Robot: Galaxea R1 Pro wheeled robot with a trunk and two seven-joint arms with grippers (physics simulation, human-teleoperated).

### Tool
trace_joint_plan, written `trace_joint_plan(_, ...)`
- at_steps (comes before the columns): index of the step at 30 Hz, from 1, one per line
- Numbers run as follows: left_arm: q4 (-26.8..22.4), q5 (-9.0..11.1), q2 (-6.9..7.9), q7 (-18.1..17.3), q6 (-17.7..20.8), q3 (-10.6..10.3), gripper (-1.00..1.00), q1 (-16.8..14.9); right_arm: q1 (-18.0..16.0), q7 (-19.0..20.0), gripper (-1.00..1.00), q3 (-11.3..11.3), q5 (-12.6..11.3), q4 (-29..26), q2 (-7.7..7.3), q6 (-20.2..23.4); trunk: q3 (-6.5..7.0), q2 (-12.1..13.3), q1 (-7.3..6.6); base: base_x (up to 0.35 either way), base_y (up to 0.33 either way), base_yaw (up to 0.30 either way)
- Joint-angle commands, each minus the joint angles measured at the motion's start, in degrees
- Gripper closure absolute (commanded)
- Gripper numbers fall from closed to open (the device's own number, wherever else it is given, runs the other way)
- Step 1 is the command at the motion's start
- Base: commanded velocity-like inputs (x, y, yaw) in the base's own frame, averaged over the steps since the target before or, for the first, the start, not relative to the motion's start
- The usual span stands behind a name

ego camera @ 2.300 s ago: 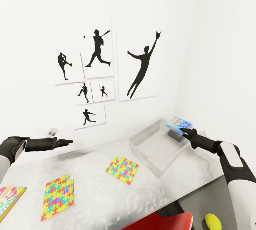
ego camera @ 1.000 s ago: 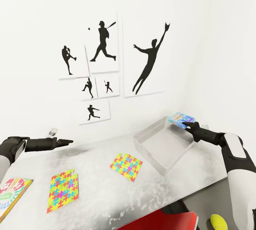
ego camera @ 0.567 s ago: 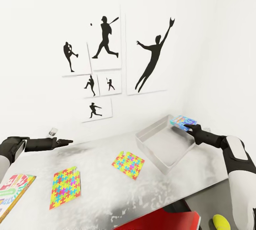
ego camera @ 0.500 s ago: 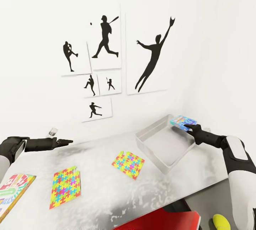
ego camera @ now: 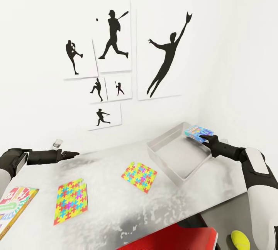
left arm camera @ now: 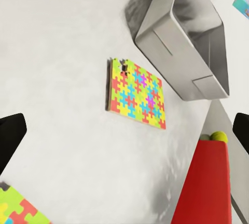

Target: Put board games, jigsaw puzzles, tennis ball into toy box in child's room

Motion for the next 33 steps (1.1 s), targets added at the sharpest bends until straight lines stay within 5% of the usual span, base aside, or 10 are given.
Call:
trace_joint_plan(1, -0.02, -0.6, -0.03, -0.35, 0.6, 0.46, -1.0, -0.06, -0.07, -0.62, 1.0, -0.09, -0.69, -0.04, 0.02, 0.19, -0.22, -0.13, 0.03, 0.0, 0.0, 0.0)
trace_joint_plan(33, -0.69, -0.38, -0.14, -0.77, 2.15, 0.95, -1.0, -0.54, -0.37, -0.69, 1.0, -0.08, -0.64, -0.5, -0.23, 0.19, -3.26, -0.13, 0.03, 0.0, 0.0, 0.0)
